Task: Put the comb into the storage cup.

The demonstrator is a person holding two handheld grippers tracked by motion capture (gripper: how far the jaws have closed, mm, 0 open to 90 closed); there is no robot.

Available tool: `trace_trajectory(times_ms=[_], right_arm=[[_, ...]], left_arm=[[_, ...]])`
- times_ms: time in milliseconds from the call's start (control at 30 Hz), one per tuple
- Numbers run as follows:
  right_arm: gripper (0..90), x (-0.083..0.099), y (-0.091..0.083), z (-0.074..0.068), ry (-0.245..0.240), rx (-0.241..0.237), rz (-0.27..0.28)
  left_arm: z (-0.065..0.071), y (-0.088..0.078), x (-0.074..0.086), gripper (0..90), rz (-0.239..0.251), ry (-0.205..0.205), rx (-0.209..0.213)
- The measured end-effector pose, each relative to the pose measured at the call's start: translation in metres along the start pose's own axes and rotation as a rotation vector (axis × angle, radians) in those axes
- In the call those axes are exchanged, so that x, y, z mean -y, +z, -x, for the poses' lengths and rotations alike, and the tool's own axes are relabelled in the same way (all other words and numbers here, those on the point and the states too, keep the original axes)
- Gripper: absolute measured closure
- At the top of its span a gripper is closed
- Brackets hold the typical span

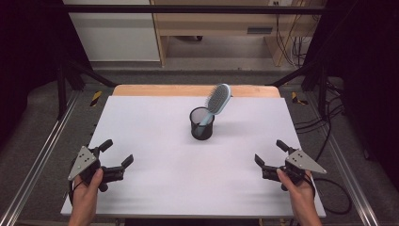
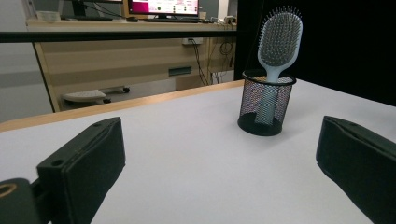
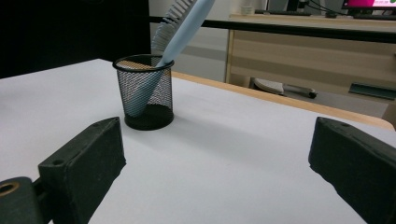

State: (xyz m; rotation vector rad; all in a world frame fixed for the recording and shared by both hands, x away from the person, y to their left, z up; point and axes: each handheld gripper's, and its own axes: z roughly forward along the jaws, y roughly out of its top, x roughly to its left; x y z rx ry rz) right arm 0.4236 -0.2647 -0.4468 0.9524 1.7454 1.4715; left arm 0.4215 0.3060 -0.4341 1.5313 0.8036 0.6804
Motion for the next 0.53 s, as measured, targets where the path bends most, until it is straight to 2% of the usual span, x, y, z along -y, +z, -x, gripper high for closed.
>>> trace_trajectory(times_ms=[233,533], right_arm=[[3.9,0.004,0.008,-0.007,-0.019,-0.048,-0.004],[4.2,0.003,0.012,-0.011,-0.025,-0.064,0.007]], left_arm=[[-0.003,0.000,0.000,1.4,0.020,-0.026,0.000],[-0.004,0.001,0.000,1.4,0.023,-0.033,-0.004]])
